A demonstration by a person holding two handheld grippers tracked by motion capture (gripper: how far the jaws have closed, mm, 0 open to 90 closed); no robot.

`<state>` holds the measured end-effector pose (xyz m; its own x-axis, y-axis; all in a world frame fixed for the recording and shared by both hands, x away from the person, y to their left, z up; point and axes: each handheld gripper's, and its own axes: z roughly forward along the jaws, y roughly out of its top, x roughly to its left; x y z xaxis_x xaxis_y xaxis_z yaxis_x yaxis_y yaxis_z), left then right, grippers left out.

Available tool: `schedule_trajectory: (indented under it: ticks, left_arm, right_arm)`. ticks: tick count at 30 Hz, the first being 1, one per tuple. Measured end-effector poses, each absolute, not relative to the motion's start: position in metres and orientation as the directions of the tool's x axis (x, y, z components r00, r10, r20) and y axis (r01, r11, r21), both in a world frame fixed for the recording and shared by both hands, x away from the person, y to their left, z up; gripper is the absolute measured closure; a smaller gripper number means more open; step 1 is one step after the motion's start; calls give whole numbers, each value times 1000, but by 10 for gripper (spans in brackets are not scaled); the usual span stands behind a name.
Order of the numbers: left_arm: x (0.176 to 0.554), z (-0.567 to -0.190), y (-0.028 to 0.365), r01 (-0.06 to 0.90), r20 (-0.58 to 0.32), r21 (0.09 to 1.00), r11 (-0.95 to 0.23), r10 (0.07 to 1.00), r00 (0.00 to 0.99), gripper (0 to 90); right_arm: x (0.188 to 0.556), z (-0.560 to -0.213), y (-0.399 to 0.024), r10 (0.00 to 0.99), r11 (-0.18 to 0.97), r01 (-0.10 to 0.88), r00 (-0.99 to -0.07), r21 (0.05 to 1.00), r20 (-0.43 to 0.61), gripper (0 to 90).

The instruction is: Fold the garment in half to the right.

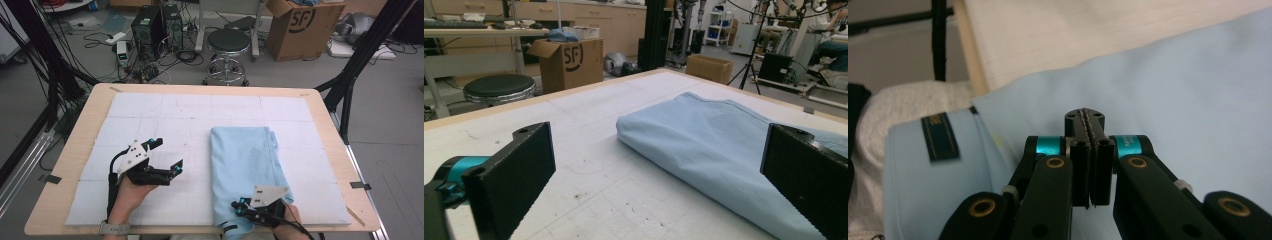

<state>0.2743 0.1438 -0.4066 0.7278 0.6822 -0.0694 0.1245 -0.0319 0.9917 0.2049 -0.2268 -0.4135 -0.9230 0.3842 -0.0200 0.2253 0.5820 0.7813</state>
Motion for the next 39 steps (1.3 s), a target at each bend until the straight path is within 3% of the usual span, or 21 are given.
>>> schedule_trajectory:
  ticks: [6, 14, 18, 24, 27, 29, 39]
  left_arm:
    - [274, -406, 143, 121, -65, 992, -35, 682, 728, 16]
    - [273, -405, 144, 108, -51, 993, -40, 688, 724, 17]
    - [270, -403, 145, 82, -40, 996, -27, 695, 718, 17]
    - [269, -402, 147, 69, -35, 997, -21, 696, 718, 17]
    - [269, -401, 149, 62, -34, 998, -15, 697, 716, 16]
    - [268, -400, 150, 61, -41, 998, -4, 702, 711, 17]
    - [269, -397, 159, 70, -60, 997, 17, 735, 675, 16]
  right_arm:
    - [231, -406, -286, 538, 498, 352, -842, 793, 36, 896]
    - [222, -438, -306, 565, 595, 418, -825, 687, 12, 897]
    - [208, -444, -318, 609, 506, 455, -790, 733, 70, 897]
    - [204, -434, -324, 615, 437, 419, -785, 796, 76, 889]
    - [215, -415, -332, 646, 337, 379, -759, 862, 82, 808]
    - [222, -404, -335, 652, 286, 343, -754, 895, 81, 708]
    - [261, -377, -338, 692, 165, 260, -717, 951, 76, 271]
